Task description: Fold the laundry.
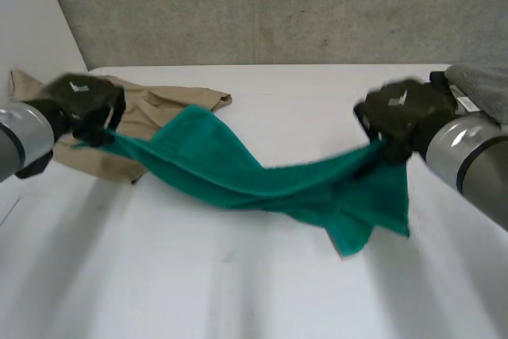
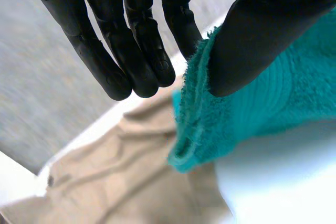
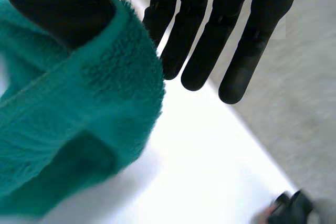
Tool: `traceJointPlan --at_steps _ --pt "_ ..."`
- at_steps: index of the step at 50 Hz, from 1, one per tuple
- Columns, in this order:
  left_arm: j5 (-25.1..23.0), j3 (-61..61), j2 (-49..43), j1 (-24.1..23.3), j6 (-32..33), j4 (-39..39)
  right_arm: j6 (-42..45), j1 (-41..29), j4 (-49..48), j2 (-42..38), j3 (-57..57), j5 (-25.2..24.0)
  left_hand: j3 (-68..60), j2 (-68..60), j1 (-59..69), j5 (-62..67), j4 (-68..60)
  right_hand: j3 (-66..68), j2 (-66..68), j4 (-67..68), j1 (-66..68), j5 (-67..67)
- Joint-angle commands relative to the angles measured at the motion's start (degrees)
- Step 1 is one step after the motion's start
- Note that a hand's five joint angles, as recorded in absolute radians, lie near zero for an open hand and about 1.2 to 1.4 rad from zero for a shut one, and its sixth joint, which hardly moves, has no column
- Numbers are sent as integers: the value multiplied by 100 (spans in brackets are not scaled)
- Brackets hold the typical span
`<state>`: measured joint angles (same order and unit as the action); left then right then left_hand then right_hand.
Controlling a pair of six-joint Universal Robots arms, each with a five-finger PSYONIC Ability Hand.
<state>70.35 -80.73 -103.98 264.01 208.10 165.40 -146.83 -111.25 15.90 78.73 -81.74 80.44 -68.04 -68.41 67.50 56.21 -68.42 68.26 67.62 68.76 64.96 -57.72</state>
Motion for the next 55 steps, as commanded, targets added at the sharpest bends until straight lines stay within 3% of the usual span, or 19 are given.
traceJointPlan --at_steps 1,9,14,17,21,26,30,39,45,50,55 --pt "312 645 -992 -403 969 -886 629 -37 81 -832 176 129 -1196 -1159 1250 1379 -1158 1174 1238 1124 1504 -1228" --pt "1138 2366 -2372 -930 969 -386 488 -195 -684 -2018 1132 419 -1196 -1159 1250 1379 -1158 1174 1238 1124 1504 -1228" --pt "1543 4238 -2768 -1098 768 246 550 -240 -1395 -2608 2520 1077 -1196 -1159 1250 1379 -1158 1174 1238 1124 1504 -1228" --pt "1429 5302 -2760 -1124 311 843 550 -213 -2159 -2696 3339 1500 -1196 -1159 1250 1379 -1158 1174 1238 1124 1504 -1228" --pt "1516 5726 -2479 -1098 -541 1757 383 -160 -3433 -2539 3490 1518 -1196 -1159 1250 1379 -1158 1174 1238 1124 1504 -1228" --pt "1990 5175 -2014 -1045 -1464 3013 -126 -143 -4952 -1793 2737 1299 -1196 -1159 1250 1379 -1158 1174 1238 1124 1504 -1228" --pt "1965 4507 -1855 -949 -1492 3419 -267 -169 -5394 -1528 2112 1088 -1196 -1159 1250 1379 -1158 1174 1238 1124 1504 -1228" --pt "1807 2872 -1661 -667 -1404 3561 -276 -117 -4658 -1352 1118 859 -1196 -1159 1250 1379 -1158 1174 1238 1124 1504 -1228" --pt "1517 1562 -1547 -465 -1378 3570 -285 68 -3893 -1395 336 438 -1196 -1159 1250 1379 -1158 1174 1238 1124 1504 -1228" --pt "990 489 -1555 -281 -1193 3693 -250 314 -3716 -1773 -377 -28 -1196 -1159 1250 1379 -1158 1174 1238 1124 1504 -1228" --pt "700 -47 -1538 -131 -1035 3763 -250 507 -3804 -2352 -457 -117 -1196 -1159 1250 1379 -1158 1174 1238 1124 1504 -1228"
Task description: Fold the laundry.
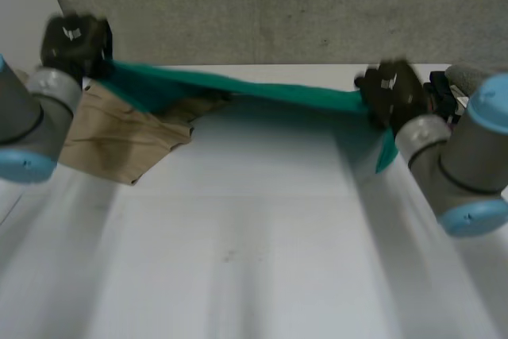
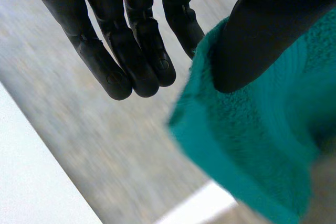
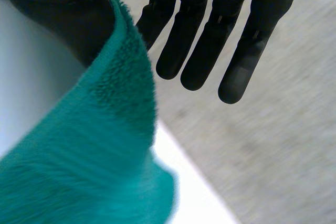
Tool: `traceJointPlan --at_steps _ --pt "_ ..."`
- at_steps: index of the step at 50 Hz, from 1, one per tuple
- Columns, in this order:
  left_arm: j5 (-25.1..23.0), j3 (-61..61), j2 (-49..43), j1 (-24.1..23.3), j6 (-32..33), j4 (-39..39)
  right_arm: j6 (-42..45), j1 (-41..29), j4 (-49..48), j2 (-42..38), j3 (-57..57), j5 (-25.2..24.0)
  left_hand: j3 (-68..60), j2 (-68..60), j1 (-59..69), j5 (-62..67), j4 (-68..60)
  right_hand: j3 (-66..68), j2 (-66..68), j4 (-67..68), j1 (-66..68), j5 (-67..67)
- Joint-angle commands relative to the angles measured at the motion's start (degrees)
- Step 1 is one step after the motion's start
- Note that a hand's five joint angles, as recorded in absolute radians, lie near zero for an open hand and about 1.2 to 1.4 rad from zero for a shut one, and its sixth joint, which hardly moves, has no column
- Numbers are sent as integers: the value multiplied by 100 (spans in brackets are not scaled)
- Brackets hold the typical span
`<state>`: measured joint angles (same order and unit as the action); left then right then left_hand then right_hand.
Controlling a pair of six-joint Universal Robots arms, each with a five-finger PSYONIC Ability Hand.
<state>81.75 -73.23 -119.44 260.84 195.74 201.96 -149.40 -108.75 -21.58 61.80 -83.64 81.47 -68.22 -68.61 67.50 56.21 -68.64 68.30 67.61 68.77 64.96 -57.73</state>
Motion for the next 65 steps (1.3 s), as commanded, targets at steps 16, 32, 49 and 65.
traceJointPlan --at_steps 16,32,49,65 --pt "-441 -930 96 301 246 -7 -1450 679 812 -1161 321 563 -1178 -1139 1250 1379 -1136 -2786 -2717 -2832 -2452 2729" --pt "-467 -1536 719 265 1484 -710 -645 1277 2193 -416 173 -35 -1178 -1139 1250 1379 -1136 1169 1239 1123 1504 -1227" --pt "-388 -2970 2118 318 4991 -5254 4587 2007 5024 1255 -1304 18 -1178 -1139 1250 1379 -1136 1169 1239 1123 1504 -1227" --pt "771 657 9 -508 4307 -4771 3823 1234 4664 -45 1023 544 -1178 -1139 1250 1379 -1136 1169 1239 1123 1504 -1227"
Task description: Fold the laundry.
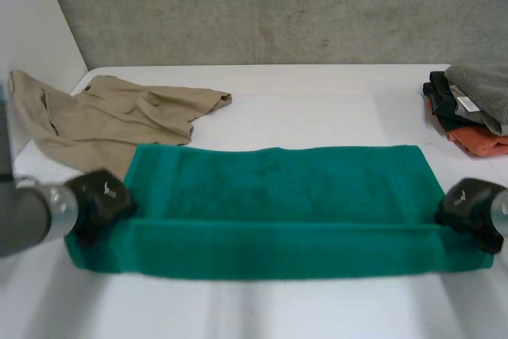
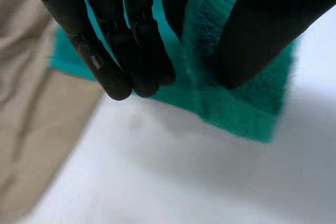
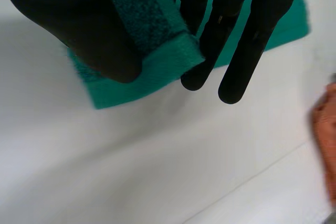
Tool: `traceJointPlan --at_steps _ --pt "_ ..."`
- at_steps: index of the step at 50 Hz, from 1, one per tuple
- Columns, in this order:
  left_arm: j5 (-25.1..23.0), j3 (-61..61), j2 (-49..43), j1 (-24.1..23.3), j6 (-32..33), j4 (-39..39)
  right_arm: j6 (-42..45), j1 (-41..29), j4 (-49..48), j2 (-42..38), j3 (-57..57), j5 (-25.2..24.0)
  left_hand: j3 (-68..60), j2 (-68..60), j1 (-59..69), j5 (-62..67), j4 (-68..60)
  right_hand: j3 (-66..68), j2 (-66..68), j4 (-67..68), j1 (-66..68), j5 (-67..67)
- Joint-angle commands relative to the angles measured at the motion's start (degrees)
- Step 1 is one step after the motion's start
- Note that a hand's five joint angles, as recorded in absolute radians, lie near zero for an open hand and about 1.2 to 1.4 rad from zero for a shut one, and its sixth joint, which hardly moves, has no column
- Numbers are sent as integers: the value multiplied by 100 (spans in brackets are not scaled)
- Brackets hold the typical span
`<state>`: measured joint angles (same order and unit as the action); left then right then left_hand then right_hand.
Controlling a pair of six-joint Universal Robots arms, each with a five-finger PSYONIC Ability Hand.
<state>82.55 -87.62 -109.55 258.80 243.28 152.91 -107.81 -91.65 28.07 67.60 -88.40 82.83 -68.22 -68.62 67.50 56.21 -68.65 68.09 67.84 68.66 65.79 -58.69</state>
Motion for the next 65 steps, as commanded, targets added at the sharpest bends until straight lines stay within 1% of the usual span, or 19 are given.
traceJointPlan --at_steps 1,4,5,8,9,13,17,21,30,40,45,49,52,53,56,57,59,61,65 --pt "762 2752 -1163 -365 -640 152 -555 -608 -476 -756 2058 592 -1178 -1138 1250 1379 -1135 1191 1216 1134 1421 -1131" --pt "807 3801 -1314 -436 -1053 213 -933 -775 -890 -924 3010 796 -1178 -1138 1250 1379 -1135 1191 1216 1134 1421 -1131" --pt "824 4492 -1358 -462 -1403 344 -1257 -837 -1274 -1020 3605 857 -1178 -1138 1250 1379 -1135 1191 1216 1134 1421 -1131" --pt "851 5402 -1359 -454 -2037 757 -1856 -908 -1996 -1100 4321 876 -1178 -1138 1250 1379 -1135 1191 1216 1134 1421 -1131" --pt "929 5839 -1315 -419 -2466 1150 -2258 -916 -2503 -1091 4558 867 -1178 -1138 1250 1379 -1135 1191 1216 1134 1421 -1131" --pt "1166 6177 -1113 -331 -3407 2309 -3050 -934 -3839 -873 4570 788 -1178 -1138 1250 1379 -1135 1191 1216 1134 1421 -1131" --pt "1141 6056 -1025 -313 -3674 2919 -3343 -1013 -4799 -591 4184 735 -1178 -1138 1250 1379 -1135 1191 1216 1134 1421 -1131" --pt "1088 5705 -989 -252 -3718 2955 -3325 -1083 -5179 -397 3744 709 -1178 -1138 1250 1379 -1135 1191 1216 1134 1421 -1131" --pt "1071 4597 -1007 -67 -3885 3184 -3325 -1084 -5207 -493 3119 665 -1178 -1138 1250 1379 -1135 1191 1216 1134 1421 -1131" --pt "746 2462 -954 -58 -3868 3386 -3668 -978 -4996 -590 1846 340 -1178 -1138 1250 1379 -1135 1191 1216 1134 1421 -1131" --pt "473 1205 -744 -49 -3499 3404 -3625 -829 -4540 -538 1125 217 -1178 -1138 1250 1379 -1135 1191 1216 1134 1421 -1131" --pt "306 150 -393 56 -2674 3307 -3169 -636 -3750 -240 527 67 -1178 -1138 1250 1379 -1135 1191 1216 1134 1421 -1131" --pt "201 -641 20 197 -1822 3044 -2335 -346 -2889 173 52 -143 -1178 -1138 1250 1379 -1135 1191 1216 1134 1421 -1131" --pt "174 -991 239 258 -1341 2782 -1836 -145 -2390 374 -175 -205 -1178 -1138 1250 1379 -1135 1191 1216 1134 1421 -1131" --pt "174 -1450 539 372 -574 2219 -1052 146 -1553 657 -527 -276 -1178 -1138 1250 1379 -1135 1191 1216 1134 1421 -1131" --pt "191 -1686 723 477 -119 1791 -588 321 -1011 823 -694 -311 -1178 -1138 1250 1379 -1135 1191 1216 1134 1421 -1131" --pt "157 -1785 882 636 279 1384 -155 454 -542 947 -818 -337 -1178 -1138 1250 1379 -1135 1191 1216 1134 1421 -1131" --pt "69 -1811 1031 820 604 911 101 533 -338 1061 -871 -477 -1178 -1138 1250 1379 -1135 1191 1216 1134 1421 -1131" --pt "-194 -1593 1155 743 467 530 -265 446 -713 984 -793 -627 -1178 -1138 1250 1379 -1135 1191 1216 1134 1421 -1131"
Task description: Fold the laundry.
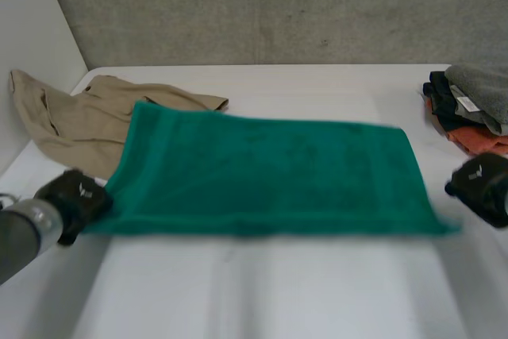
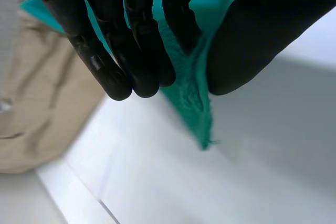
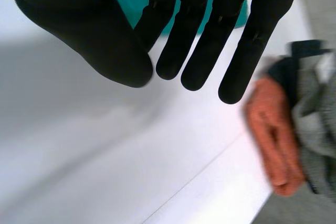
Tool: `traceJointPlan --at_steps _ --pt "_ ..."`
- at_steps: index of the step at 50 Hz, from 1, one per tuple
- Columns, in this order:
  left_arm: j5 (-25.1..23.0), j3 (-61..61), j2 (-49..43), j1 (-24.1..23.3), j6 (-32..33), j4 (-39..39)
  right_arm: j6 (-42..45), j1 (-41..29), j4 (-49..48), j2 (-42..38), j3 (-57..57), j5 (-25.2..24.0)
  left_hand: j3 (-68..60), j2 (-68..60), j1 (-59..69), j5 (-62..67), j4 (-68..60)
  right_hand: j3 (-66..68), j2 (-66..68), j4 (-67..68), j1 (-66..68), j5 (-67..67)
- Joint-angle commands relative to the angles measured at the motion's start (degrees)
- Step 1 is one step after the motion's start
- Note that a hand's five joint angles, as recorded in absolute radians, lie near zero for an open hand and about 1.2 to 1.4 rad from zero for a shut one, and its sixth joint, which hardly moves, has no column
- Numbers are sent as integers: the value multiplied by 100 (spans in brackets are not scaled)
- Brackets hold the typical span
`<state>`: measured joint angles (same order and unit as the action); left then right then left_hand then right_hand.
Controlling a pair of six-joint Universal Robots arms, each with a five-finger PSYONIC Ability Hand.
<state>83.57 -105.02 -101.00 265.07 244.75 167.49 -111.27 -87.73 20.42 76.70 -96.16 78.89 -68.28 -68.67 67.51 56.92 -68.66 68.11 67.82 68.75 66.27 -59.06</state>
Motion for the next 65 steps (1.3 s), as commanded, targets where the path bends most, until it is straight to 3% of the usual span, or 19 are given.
traceJointPlan --at_steps 1,7,12,18,19,20,23,26,33,41,58,65 --pt "-341 227 292 80 249 -929 1 37 -46 21 9 -234 -1172 -1133 1249 1308 -1134 1189 1218 1125 1373 -1094" --pt "-342 973 82 -280 -612 -640 -745 -244 -767 -401 352 -155 -1172 -1133 1249 1308 -1134 1189 1218 1125 1373 -1094" --pt "26 1772 -638 -614 -1341 -446 -1527 -455 -1312 -674 572 21 -1172 -1133 1249 1308 -1134 1189 1218 1125 1373 -1094" --pt "397 2301 -1070 -895 -1667 -498 -2126 -613 -1515 -587 537 56 -1172 -1133 1249 1308 -1134 1070 1099 1006 1254 -975" --pt "397 2441 -1158 -957 -1737 -464 -2362 -639 -1506 -517 476 48 -1172 -1133 1249 1308 -1134 -1462 -1434 -1526 -1278 1557" --pt "397 2521 -1184 -983 -1773 -446 -2495 -657 -1498 -481 440 47 -1172 -1133 1249 1308 -1134 -2437 -2408 -2501 -2253 2532" --pt "449 2941 -1368 -1080 -1913 -367 -2933 -762 -1445 -280 239 39 -1172 -1133 1249 1308 -1134 -3953 -3925 -4017 -3769 4048" --pt "519 3424 -1640 -1168 -2106 -367 -3294 -859 -1340 -34 46 4 -1172 -1133 1249 1308 -1134 -4547 -4519 -4611 -4363 4642" --pt "880 4506 -2335 -1309 -2450 -445 -3814 -1070 -997 389 -368 39 -1172 -1133 1249 1308 -1134 -4869 -4840 -4933 -4685 4964" --pt "1451 5737 -3197 -1405 -2608 -1166 -4245 -1325 -566 855 -939 153 -1172 -1133 1249 1308 -1134 -5289 -5261 -5353 -5105 5385" --pt "1557 6433 -3804 -1326 -2617 -1325 -4087 -1501 -873 847 -1731 478 -1172 -1133 1249 1308 -1134 -5104 -5076 -5168 -4920 5200" --pt "1557 6415 -3804 -1256 -2617 -1333 -4078 -1650 -1312 609 -1889 697 -1172 -1133 1249 1308 -1134 -4097 -4069 -4161 -3913 4192"
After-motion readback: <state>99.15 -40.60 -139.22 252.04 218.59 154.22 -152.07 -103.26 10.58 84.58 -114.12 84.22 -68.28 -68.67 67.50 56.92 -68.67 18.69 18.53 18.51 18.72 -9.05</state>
